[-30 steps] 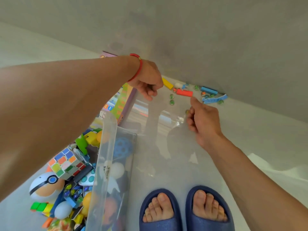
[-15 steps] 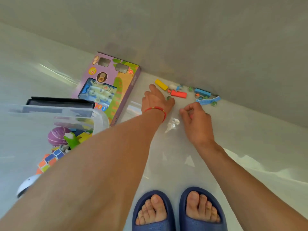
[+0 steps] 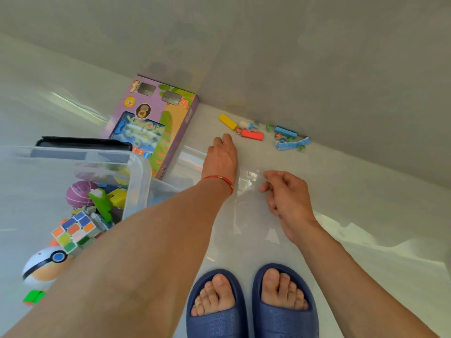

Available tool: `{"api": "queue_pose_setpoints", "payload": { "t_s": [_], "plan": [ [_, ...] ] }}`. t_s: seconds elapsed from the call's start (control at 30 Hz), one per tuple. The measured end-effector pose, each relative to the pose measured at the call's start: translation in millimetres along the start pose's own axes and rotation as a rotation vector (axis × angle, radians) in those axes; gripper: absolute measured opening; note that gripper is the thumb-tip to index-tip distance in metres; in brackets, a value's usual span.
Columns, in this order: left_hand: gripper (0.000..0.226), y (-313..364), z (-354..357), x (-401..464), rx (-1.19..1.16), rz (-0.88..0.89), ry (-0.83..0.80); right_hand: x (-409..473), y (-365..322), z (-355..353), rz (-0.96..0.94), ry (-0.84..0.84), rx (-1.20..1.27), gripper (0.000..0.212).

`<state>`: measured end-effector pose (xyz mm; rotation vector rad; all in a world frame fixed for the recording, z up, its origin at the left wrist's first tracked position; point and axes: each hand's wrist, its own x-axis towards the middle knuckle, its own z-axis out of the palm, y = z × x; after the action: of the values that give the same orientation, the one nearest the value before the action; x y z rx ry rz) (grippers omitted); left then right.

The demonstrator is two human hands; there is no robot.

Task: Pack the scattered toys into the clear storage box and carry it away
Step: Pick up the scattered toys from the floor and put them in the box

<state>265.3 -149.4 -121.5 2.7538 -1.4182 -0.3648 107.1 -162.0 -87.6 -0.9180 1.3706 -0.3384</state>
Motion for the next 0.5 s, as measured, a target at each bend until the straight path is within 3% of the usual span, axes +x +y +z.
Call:
{"api": "queue_pose_setpoints", "payload": {
  "t_s": [0.13, 0.23, 0.3, 0.43, 0.5],
  "plan": [
    [0.056, 10.2, -3.4, -42.8, 0.318, 0.161, -0.092, -34.2, -11.2, -11.4, 0.172, -0.133, 0.149, 0.022],
    [0.057, 18.2, -10.4, -77.5, 0.274, 0.065, -0.216, -62.1, -23.1, -25.9, 0.158, -0.207, 0.086, 0.024],
    [0.040, 24.6, -25.1, -101.3, -0.046, -0.177, -0.342, -80.7, -34.0, -35.2, 0.171, -0.254, 0.078, 0.026],
    [0.036, 35.8, -70.8, -140.0, -1.178, -0.822, -0.429, -117.8, -74.3, -39.4, 0.270, -0.400, 0.166, 0.027],
    [0.030, 30.5, -111.6, -160.6, -1.622, -0.933, -0.395, -139.5, -105.5, -24.6, 0.273, -0.487, 0.131, 0.028]
  ]
}}
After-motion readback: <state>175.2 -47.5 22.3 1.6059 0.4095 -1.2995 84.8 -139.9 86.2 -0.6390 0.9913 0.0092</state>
